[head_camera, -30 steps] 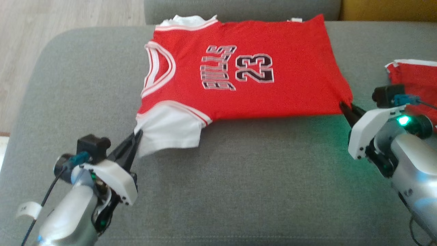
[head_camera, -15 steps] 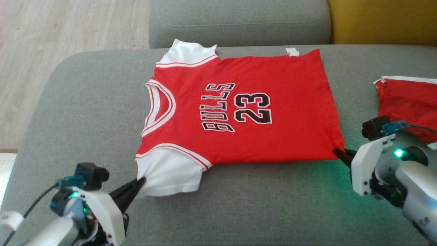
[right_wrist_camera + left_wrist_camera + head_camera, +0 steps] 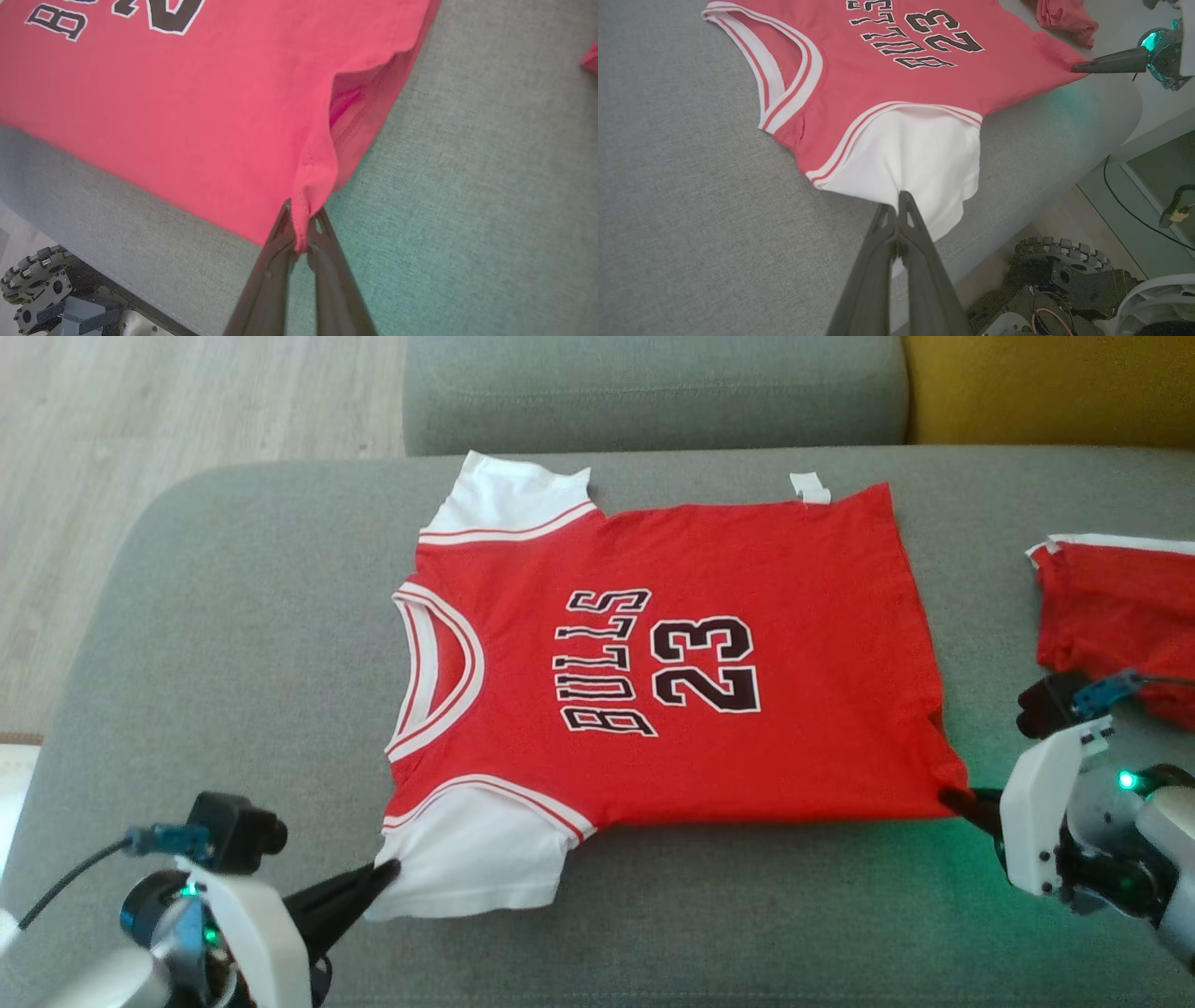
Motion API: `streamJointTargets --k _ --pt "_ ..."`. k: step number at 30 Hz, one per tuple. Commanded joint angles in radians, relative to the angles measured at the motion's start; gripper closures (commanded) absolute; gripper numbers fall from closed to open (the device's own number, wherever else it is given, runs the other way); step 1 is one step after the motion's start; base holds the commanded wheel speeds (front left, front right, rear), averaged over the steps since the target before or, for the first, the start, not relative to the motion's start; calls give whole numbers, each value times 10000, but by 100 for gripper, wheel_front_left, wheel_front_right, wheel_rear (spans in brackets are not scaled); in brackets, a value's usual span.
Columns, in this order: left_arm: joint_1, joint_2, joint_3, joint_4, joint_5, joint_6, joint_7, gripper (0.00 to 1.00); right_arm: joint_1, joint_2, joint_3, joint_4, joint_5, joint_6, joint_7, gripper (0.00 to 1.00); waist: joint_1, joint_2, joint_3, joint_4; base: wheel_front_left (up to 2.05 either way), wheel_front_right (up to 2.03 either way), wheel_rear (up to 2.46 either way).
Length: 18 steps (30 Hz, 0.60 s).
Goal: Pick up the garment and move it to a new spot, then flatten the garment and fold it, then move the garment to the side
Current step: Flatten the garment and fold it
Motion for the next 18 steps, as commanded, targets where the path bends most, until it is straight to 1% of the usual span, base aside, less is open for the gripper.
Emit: streamJointTargets --k 1,9,12,18 --pt "-765 469 570 -266 -31 47 6 100 -360 -377 -196 -194 1 -9 2 100 1 -1 130 -10 0 0 0" --pt "-1924 247 615 109 305 41 321 100 -1039 -56 -791 127 3 -9 -1 100 1 -1 654 7 0 0 0" --pt "-2305 144 586 305 413 33 407 100 -1241 19 -870 241 -70 -9 32 100 1 -1 806 18 0 0 0" --pt "-3633 -353 496 1177 396 8 588 100 -1873 316 -1051 605 -343 -9 138 100 1 -1 1370 72 0 0 0"
